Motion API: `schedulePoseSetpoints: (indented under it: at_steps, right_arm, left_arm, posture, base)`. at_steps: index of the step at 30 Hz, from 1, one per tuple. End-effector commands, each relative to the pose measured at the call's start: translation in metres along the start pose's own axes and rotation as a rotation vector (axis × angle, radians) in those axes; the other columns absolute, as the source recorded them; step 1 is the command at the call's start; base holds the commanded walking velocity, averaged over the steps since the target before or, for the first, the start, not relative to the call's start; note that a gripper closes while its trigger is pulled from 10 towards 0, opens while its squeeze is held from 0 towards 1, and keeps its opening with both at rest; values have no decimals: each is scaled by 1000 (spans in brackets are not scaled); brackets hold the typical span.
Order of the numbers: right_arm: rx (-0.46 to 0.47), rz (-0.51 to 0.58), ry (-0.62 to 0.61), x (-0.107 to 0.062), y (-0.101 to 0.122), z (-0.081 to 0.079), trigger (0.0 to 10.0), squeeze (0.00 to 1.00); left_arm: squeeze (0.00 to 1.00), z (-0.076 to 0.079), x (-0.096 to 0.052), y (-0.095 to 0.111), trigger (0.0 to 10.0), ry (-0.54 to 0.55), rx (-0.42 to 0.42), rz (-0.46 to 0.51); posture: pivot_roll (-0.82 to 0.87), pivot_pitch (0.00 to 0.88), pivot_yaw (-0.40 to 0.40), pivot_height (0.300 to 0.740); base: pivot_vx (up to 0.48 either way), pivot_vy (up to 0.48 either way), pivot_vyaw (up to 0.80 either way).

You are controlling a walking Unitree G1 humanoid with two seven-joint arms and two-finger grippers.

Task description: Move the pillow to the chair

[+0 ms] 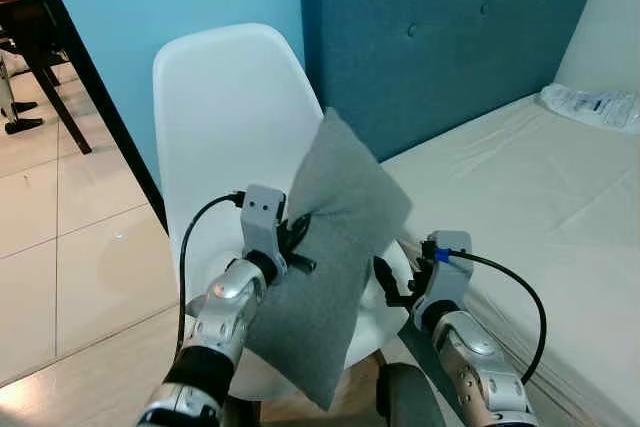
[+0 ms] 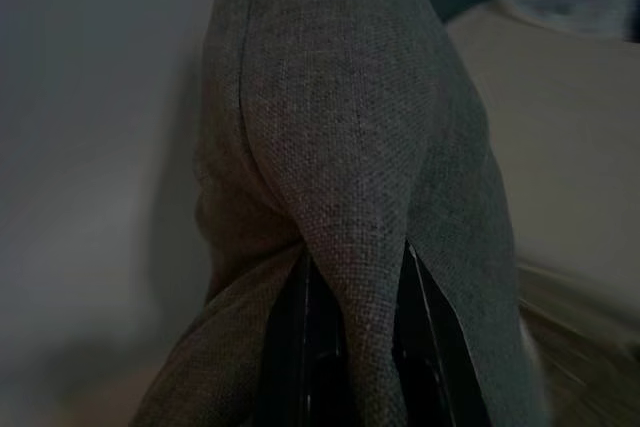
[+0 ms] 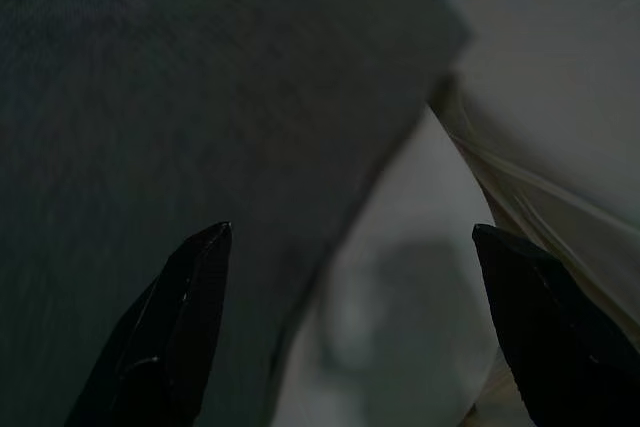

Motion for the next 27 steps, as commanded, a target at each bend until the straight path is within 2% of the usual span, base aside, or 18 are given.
schedulePoseSetpoints:
  at_steps: [1,2,3,6,10,14,17,21,22,23,27]
  right_arm:
    - [7,22,9,-1,3,-4,10000,0]
    - [8,26,9,-2,4,-4,10000,0]
    - [8,26,9,-2,4,-4,10000,0]
    - [10,31,9,-3,4,-5,10000,0]
    - [13,35,4,-5,5,-5,10000,0]
    - [15,36,0,-6,5,-5,10000,0]
    - [18,37,-4,-9,4,-6,10000,0]
    - [25,33,-10,-10,2,-6,10000,0]
    - [28,33,-10,-10,2,-7,10000,0]
    - [30,33,-9,-10,2,-7,10000,0]
    - [37,42,1,-8,4,-11,10000,0]
  left_arm:
    - [0,-9,3,23,10000,45,1,107]
    - [0,-20,5,29,10000,120,1,130]
    - [0,-20,5,29,10000,120,1,130]
    - [0,-35,7,39,10000,209,-43,159]
    - [0,-40,11,44,10000,245,-87,165]
    - [0,-30,16,37,10000,182,-36,115]
    - [0,-22,18,26,10000,137,58,56]
    - [0,-25,18,20,10000,150,133,17]
    - [765,-28,17,21,10000,171,163,12]
    - [1000,-32,17,23,10000,194,189,10]
    - [1000,-42,17,36,10000,266,258,40]
  posture:
    - [-168,94,82,582]
    - [-170,96,83,582]
    - [-170,96,83,582]
    - [-176,99,87,582]
    - [-180,104,92,582]
    - [-186,110,96,582]
    - [-188,120,101,582]
    - [-179,122,102,582]
    - [-178,121,103,582]
    - [-175,120,104,582]
    - [-174,119,100,582]
  base:
    - [0,0,0]
    - [0,0,0]
    - [0,0,0]
    - [0,0,0]
    - [0,0,0]
    - [0,0,0]
    - [0,0,0]
    - [0,0,0]
    - [0,0,0]
    - [0,0,0]
    - [0,0,0]
Point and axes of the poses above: a point about 5 cm out from each wrist's last joint towards the gripper, its own x axis pointing out of the wrist towards the gripper, its own y axis along the axis of the wrist's last joint, z = x × y, the point moved 2 cm from there along x, pointing out of the wrist towards the gripper, and after that the axes turned 13 degrees about -x, right-handed, at the moved point
